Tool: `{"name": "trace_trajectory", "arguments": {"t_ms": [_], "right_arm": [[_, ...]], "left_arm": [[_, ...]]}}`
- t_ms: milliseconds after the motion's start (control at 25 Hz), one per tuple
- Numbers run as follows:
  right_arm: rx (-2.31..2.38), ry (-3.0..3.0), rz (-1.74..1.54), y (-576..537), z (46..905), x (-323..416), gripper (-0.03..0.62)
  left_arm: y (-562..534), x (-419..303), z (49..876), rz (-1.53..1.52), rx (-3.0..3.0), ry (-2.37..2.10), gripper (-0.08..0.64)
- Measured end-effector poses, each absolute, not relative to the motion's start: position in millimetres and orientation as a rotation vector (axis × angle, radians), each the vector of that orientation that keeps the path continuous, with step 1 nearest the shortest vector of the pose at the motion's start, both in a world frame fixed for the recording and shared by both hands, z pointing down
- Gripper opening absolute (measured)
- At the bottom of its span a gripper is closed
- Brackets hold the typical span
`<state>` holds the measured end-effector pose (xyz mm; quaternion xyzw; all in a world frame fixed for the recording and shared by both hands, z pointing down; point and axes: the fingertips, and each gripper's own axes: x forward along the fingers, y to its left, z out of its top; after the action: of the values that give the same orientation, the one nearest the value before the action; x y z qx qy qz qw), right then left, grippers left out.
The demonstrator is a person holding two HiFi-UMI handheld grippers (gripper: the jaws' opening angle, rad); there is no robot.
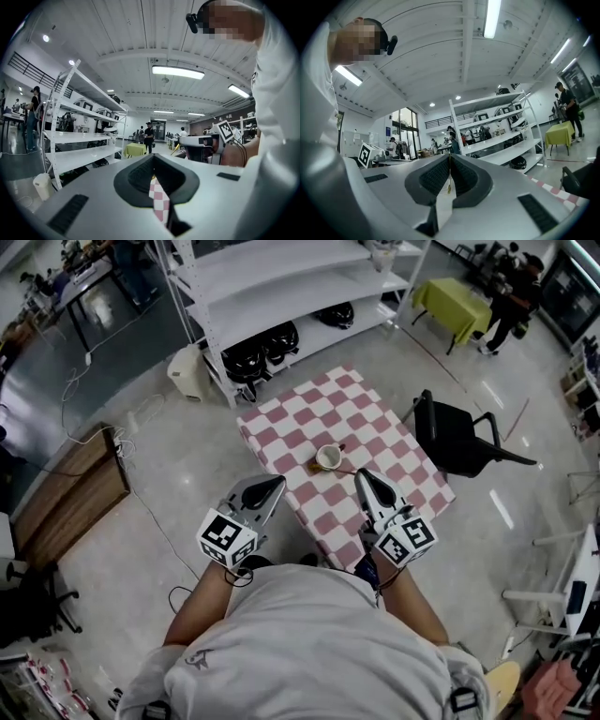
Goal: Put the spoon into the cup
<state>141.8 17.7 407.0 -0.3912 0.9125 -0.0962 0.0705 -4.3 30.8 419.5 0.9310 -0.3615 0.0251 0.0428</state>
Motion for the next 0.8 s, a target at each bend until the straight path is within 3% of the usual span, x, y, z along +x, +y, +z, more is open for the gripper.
{"name": "trace_trajectory", "arguments": {"t_ms": [800], "right_arm": [[-1.525, 2.566, -0.330, -30.2, 410.2, 197.7, 0.034]], "left_arm": [[-74.3, 61.5, 425.5, 0.127, 2.953, -0.688, 0.012]]}}
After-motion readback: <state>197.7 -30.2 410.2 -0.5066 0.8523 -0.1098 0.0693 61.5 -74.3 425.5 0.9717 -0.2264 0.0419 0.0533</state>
